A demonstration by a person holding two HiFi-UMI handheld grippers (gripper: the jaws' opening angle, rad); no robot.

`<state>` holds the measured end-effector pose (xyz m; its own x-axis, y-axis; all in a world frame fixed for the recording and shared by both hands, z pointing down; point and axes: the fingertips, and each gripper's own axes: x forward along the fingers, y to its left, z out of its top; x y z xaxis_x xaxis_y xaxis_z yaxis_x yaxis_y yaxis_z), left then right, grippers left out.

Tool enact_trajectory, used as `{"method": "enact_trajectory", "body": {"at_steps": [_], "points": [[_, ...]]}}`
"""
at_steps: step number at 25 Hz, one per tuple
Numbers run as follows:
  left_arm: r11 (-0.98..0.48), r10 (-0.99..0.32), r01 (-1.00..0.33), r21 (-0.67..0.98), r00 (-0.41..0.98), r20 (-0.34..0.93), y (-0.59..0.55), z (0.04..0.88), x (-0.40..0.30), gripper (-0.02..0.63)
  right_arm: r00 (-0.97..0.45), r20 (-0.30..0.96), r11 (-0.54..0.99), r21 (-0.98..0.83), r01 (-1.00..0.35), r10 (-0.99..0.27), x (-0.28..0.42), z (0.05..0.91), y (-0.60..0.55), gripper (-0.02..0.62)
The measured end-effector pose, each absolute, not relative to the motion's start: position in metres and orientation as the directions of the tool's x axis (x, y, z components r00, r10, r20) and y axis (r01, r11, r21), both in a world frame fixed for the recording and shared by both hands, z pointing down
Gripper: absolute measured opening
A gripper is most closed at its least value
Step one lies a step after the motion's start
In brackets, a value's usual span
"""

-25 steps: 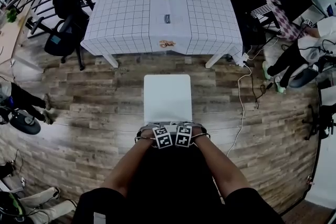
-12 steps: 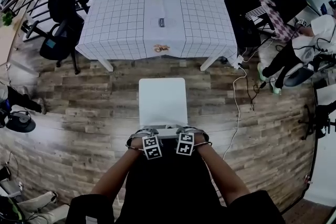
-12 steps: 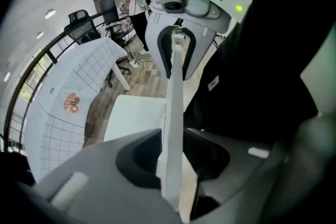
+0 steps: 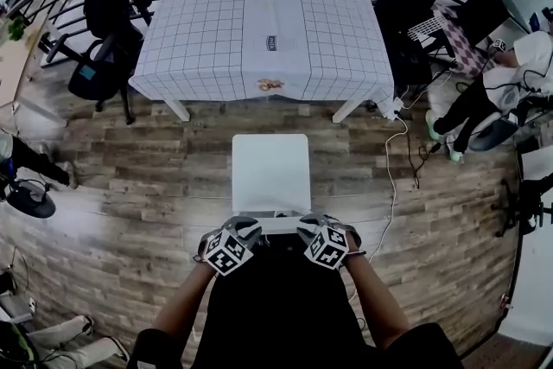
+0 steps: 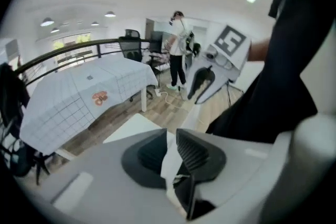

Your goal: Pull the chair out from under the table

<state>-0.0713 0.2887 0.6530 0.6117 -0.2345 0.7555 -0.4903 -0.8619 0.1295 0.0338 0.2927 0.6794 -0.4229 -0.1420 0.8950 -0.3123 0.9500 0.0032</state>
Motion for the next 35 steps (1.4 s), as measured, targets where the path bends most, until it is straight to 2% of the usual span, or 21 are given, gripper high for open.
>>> {"method": "enact_trajectory", "body": {"at_steps": [4, 8, 14, 19, 24, 29, 32, 35], "points": [[-0.763, -0.342, -0.601, 0.237, 0.687, 0.641, 0.265, 0.615, -0.08, 0.055, -0.521, 0.804, 0.893, 0.029, -0.449, -0.288, 0.017, 0.633, 0.271, 0.061], [-0.708, -0.435, -0.644, 0.29, 0.721, 0.539, 0.238, 0.59, -0.086, 0.038, -0.594, 0.628, 0.78, 0.033, -0.625, -0.502, 0.004, 0.58, 0.237, 0.02], [-0.715, -0.537, -0.665, 0.213, 0.719, 0.441, 0.219, 0.547, -0.086, 0.011, -0.592, 0.429, 0.669, 0.041, -0.742, -0.682, -0.005, 0.516, 0.213, 0.008], [-0.676, -0.663, -0.724, 0.134, 0.678, 0.318, 0.21, 0.496, -0.084, 0.011, -0.591, 0.293, 0.611, -0.028, -0.791, -0.752, -0.006, 0.471, 0.209, -0.002], [-0.612, -0.781, -0.789, -0.055, 0.591, 0.205, 0.206, 0.427, -0.063, 0.011, -0.559, 0.198, 0.563, -0.042, -0.826, -0.805, 0.008, 0.422, 0.196, -0.002], [-0.519, -0.851, -0.854, -0.038, 0.512, 0.116, 0.185, 0.41, -0.081, 0.011, -0.525, 0.116, 0.526, -0.027, -0.85, -0.843, -0.002, 0.403, 0.177, -0.002], [-0.451, -0.892, -0.89, -0.066, 0.447, 0.062, 0.184, 0.391, -0.088, 0.011, -0.517, 0.09, 0.518, -0.011, -0.855, -0.851, -0.004, 0.392, 0.176, -0.002], [-0.442, -0.897, -0.89, -0.116, 0.441, 0.03, 0.196, 0.368, -0.09, 0.011, -0.531, 0.076, 0.532, 0.002, -0.847, -0.844, -0.015, 0.375, 0.188, -0.003]]}}
